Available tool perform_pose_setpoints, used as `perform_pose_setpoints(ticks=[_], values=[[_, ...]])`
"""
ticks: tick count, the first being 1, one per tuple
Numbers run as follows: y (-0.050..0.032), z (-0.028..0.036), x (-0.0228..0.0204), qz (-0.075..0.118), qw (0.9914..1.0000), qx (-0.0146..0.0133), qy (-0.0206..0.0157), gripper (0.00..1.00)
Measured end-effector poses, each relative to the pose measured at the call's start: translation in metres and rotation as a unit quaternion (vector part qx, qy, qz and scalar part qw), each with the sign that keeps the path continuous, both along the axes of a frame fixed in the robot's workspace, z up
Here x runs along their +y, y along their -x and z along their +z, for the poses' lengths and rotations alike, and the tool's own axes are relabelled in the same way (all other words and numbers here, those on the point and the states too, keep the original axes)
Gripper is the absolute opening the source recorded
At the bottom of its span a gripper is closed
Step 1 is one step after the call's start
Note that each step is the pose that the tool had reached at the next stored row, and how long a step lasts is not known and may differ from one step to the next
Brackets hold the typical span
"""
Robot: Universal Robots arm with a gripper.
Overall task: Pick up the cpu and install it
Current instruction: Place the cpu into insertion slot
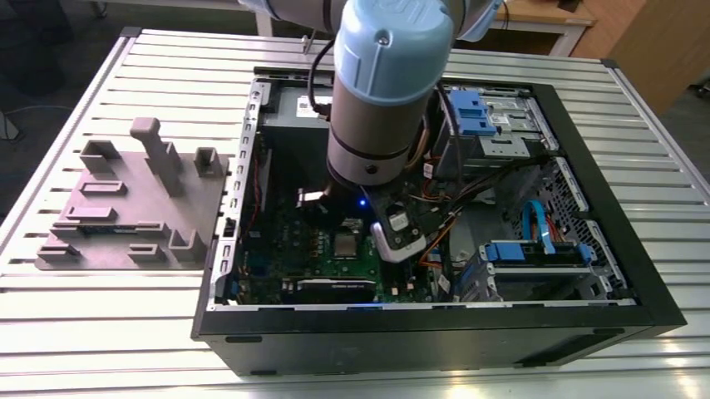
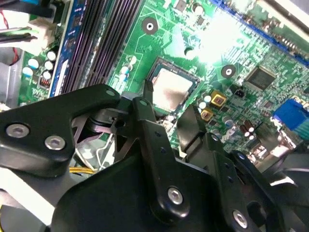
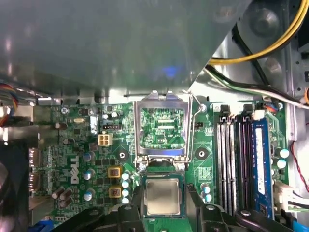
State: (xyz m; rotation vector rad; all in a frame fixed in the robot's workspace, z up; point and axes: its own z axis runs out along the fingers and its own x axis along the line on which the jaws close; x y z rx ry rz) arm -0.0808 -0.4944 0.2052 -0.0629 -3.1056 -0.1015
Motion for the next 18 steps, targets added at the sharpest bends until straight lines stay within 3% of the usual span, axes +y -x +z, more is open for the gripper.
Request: perform_pose_setpoints(ticks=[8,9,18], values=[[-0.0009,-0.0069,-0.0017,0.000,1.00000,0.0000,-0.0008,0.49],[-0.0011,-0.0078,-0.0017,0.000,1.00000,0.0000,-0.0011,0.55],[-0.0016,-0.0136,-0.0025,0.000,1.00000,0.0000,-0.0023,0.53]])
